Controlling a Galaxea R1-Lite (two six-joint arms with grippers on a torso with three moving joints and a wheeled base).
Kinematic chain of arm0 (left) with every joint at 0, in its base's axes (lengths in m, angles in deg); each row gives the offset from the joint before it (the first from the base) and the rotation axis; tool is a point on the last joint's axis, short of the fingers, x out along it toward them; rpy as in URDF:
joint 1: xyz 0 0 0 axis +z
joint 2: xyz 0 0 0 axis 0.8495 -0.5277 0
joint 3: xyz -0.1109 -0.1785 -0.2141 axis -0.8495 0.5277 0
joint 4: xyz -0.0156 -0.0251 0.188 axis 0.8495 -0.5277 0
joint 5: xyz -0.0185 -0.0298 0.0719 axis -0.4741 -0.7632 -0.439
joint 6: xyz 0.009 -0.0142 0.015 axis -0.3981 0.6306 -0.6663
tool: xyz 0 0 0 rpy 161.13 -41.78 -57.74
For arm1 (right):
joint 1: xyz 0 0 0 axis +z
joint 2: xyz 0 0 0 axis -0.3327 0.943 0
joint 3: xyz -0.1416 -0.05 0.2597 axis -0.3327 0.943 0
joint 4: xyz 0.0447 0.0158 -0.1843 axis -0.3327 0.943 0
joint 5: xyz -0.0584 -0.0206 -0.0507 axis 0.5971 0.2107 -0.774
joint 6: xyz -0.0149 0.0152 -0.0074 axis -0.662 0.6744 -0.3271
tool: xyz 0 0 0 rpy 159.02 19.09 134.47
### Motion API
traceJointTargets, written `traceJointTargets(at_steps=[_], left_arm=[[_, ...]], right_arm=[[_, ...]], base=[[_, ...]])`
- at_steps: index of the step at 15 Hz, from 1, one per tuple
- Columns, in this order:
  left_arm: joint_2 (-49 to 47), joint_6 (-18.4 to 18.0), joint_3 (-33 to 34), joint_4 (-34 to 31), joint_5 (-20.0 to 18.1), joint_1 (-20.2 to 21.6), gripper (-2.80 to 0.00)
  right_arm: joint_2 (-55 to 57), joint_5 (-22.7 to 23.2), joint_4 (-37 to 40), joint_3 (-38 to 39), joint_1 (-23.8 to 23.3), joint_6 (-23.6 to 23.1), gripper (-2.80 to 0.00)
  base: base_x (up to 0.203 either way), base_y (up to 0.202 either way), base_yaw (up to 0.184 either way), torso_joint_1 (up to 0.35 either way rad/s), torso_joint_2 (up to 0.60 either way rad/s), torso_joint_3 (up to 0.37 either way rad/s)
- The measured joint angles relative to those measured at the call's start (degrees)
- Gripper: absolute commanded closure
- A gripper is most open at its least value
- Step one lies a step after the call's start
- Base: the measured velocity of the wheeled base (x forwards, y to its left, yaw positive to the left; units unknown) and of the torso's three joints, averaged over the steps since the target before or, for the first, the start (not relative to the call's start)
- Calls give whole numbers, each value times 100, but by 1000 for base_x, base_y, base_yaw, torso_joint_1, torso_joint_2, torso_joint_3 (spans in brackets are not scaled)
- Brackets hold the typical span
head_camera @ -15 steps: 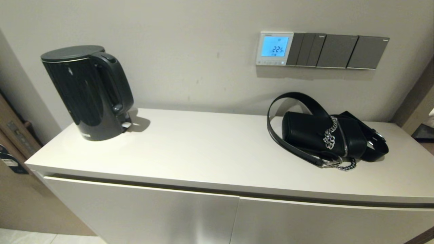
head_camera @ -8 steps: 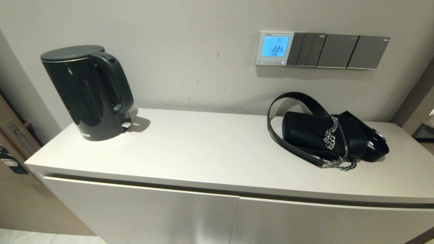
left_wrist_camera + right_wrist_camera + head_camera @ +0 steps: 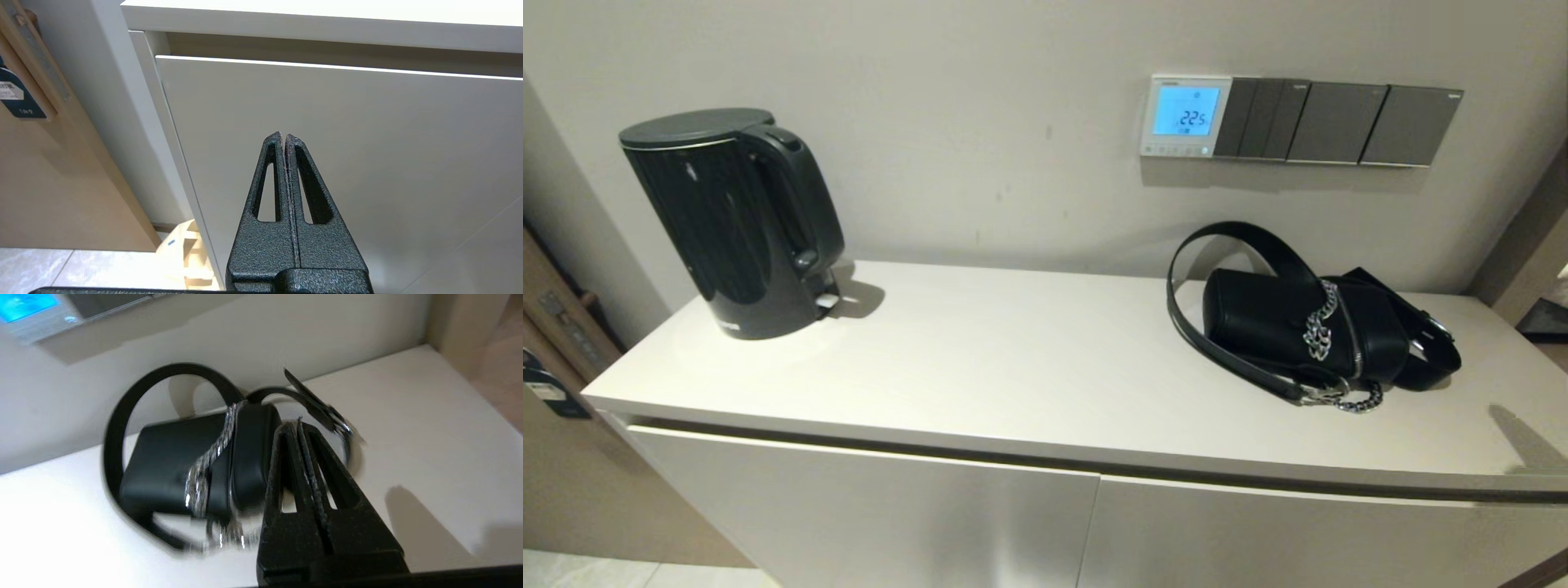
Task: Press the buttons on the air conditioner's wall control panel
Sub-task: Turn off the central air conditioner
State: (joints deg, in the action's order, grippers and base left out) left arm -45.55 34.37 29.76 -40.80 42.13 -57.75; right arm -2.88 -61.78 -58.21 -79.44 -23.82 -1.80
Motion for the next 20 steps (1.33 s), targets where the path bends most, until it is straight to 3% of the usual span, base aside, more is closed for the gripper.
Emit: traceJointTargets(at_steps=[5,9,15,20], left_arm=[[0,-2,0,0,0,-2,0],[0,0,0,-2,-2,-2,0],[0,0,0,-1,2,-2,0],[0,-2,0,0,0,0,0]], right_arm=[[1448,-1149,-862,-734,1199,42,0],[2509,-1655,-974,-1810,1679,72,0],[3726,-2021,-976,-3456,2212,3,0],[4126,-2153,-985,-3805,2669,-22,0]], base=[[0,0,0,0,0,0],[0,0,0,0,0,0],[0,0,0,0,0,0],[0,0,0,0,0,0]])
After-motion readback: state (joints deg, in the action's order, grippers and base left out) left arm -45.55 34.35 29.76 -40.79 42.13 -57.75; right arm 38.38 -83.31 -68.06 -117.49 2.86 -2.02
